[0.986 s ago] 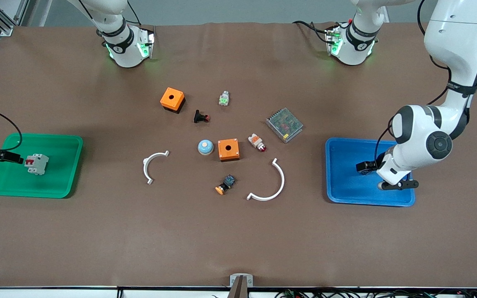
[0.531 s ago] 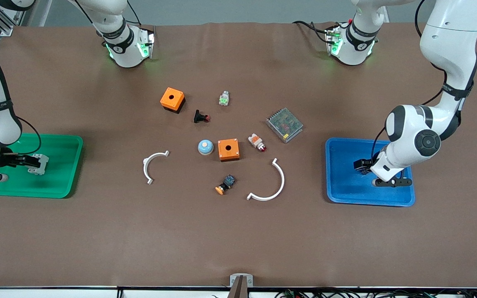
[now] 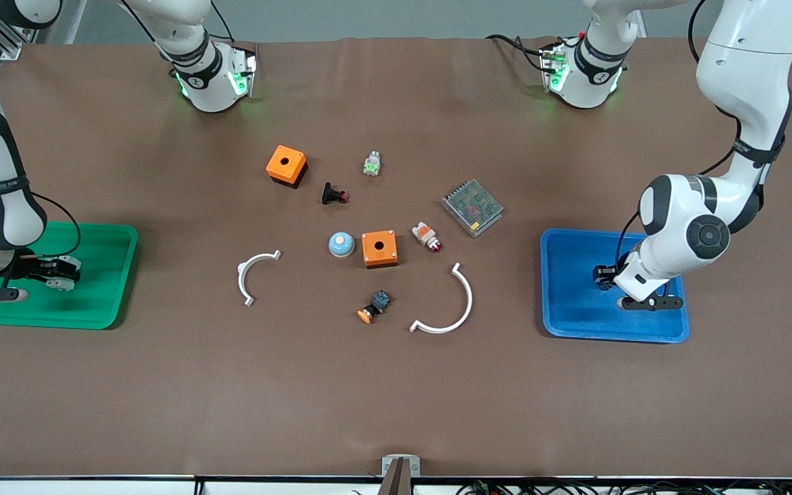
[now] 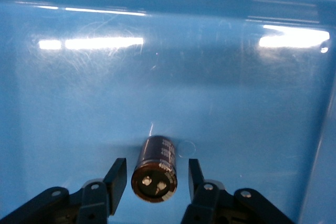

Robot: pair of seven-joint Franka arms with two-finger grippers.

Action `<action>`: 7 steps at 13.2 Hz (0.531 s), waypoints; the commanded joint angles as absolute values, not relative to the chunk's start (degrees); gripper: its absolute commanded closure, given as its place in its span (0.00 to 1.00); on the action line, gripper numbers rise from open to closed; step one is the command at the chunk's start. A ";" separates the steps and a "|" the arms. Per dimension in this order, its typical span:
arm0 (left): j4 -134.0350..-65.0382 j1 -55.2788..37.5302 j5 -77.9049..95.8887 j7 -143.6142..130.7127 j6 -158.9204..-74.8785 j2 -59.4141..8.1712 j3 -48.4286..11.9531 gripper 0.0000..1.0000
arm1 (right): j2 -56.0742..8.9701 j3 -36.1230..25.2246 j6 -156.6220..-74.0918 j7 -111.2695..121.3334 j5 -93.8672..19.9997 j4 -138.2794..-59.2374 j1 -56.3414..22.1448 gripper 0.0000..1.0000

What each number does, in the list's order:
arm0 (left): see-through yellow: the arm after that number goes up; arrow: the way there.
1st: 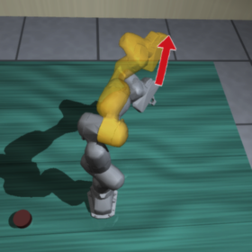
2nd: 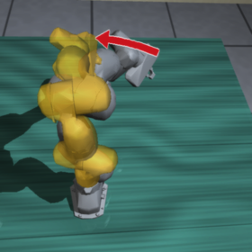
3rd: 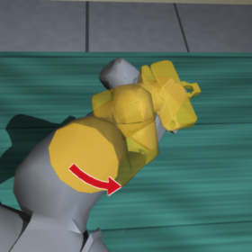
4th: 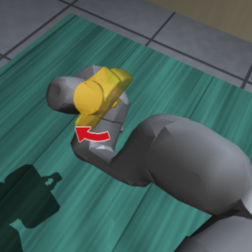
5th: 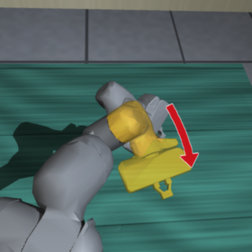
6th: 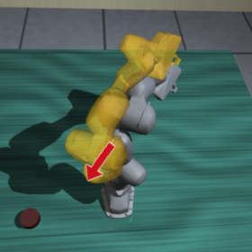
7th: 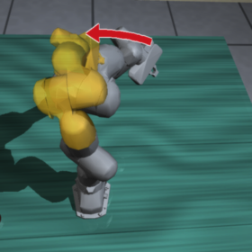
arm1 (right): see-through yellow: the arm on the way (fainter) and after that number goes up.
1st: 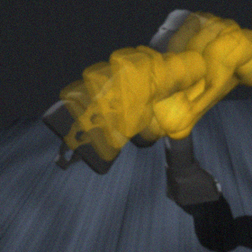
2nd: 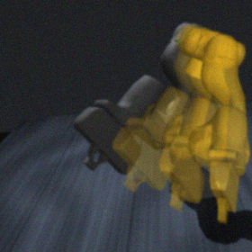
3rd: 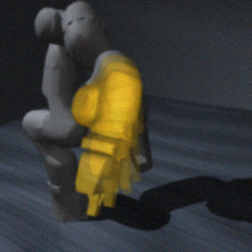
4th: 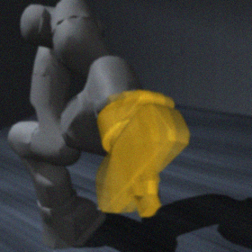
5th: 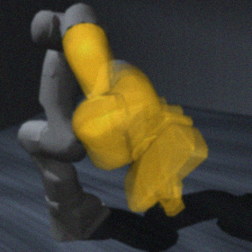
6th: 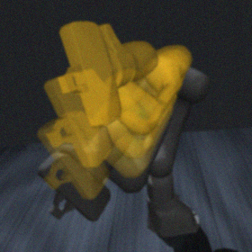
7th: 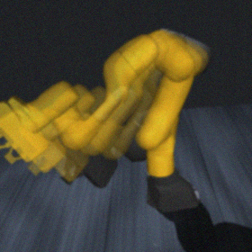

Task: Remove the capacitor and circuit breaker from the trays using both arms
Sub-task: 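Close the left gripper on the capacitor while the right gripper grasps the breaker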

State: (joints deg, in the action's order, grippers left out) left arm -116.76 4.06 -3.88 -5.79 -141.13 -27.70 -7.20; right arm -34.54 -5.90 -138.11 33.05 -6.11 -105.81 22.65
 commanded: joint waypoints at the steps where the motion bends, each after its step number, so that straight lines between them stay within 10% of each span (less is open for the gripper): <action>1: -117.07 4.04 -5.01 -6.15 -142.56 -27.95 -7.29 0.55 | -33.93 -5.01 -135.63 34.63 -7.47 -105.91 23.73 0.81; 2: -117.07 4.13 -5.01 -6.15 -142.56 -27.95 -7.29 0.59 | -33.66 -5.01 -134.92 34.54 -7.47 -105.82 23.56 0.94; 7: -116.72 4.04 -5.01 -7.56 -142.21 -27.69 -7.29 0.84 | -30.42 -5.27 -119.58 30.78 -6.59 -96.45 19.35 0.99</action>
